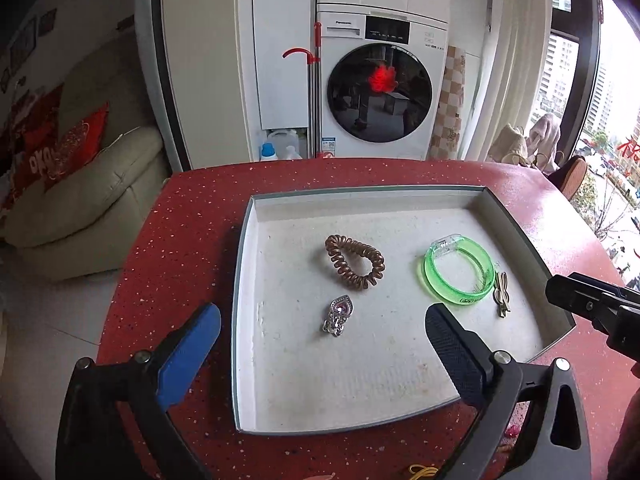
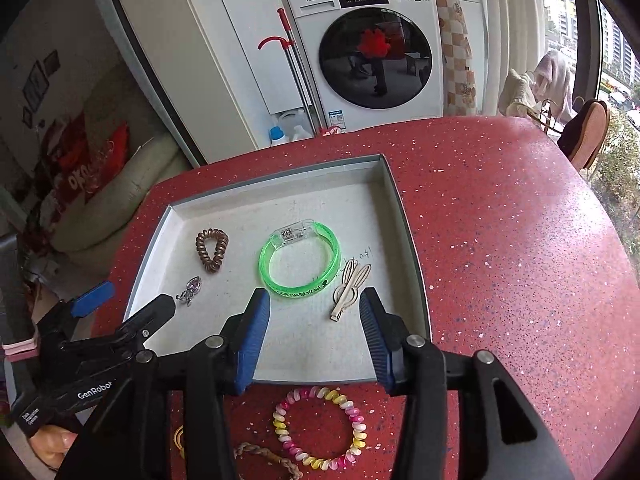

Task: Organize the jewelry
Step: 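Place the silver pendant in the tray with the left gripper while the right places the bow clip, then grasp the yellow hair tie with the left gripper while the right grasps the silver hair clip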

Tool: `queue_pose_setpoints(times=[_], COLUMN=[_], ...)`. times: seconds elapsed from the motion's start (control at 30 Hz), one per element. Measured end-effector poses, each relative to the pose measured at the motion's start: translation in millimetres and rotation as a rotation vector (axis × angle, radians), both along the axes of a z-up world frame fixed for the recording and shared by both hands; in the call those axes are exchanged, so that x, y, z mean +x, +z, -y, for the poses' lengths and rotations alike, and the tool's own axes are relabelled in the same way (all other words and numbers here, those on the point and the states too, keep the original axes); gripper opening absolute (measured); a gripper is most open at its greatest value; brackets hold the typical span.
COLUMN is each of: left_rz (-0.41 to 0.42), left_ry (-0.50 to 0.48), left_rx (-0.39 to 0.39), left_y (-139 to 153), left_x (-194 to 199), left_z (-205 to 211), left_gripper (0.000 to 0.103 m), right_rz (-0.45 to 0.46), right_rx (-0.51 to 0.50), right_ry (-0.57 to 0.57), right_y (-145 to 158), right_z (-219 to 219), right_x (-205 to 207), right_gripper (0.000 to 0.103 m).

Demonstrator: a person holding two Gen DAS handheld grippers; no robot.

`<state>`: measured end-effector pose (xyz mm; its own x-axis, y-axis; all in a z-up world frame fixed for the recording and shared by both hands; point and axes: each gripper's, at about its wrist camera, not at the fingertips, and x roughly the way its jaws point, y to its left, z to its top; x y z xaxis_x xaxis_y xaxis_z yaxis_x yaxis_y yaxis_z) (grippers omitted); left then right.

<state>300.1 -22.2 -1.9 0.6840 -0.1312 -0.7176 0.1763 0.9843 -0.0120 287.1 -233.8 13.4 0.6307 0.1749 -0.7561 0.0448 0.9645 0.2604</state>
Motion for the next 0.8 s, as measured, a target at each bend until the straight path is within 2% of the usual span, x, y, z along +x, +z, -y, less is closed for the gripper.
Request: queue_pose_setpoints(times=[0.13,0.23,0.27,0.3,0.37,0.53,0.57,0.67,0.8], left_rz=[0.003,0.02,0.023,0.025,0.023,0.02,0.018,0.012,0.01], left_ry=[-0.02,-0.028,-0.027,-0.026,-0.029,-0.027,-0.029,-0.032,-0.023], left_rx=[0.012,0.01,0.01,0.009,-0.001,-0.007,-0.008,-0.006,0.008], left_y=[8,16,18,20,23,23,22,18,9], left_x=[-13,-26,-31,-36,-45,-67,-71,-84,-99], left_z=[-2,-6,-8,-9,-12,-18,-19,-21,-24], left_gripper=[0.103,0.103,0.103,0.103,0.103,0.103,0.103,0.103,0.103], right_rz=[0.01,0.032,0.044,0.058,0.085,0.121,0.121,0.122,0.08], right_rx=[0.012,0.032,0.039,0.044,0.057,0.086,0.088,0.096,0.08], right_ry=[-0.003,0.001,0.004,0.003,-0.006,-0.027,-0.027,-0.026,-0.025], right_y=[7,14,16,19,25,31,31,26,20], right_z=[0,1,1,1,3,8,8,8,4], right_x=[-12,-25,-30,-37,-49,-76,-81,-99,-116], right_gripper=[0.054,0.063,0.071,0.084,0.09,0.095,0.102,0.103,0.103])
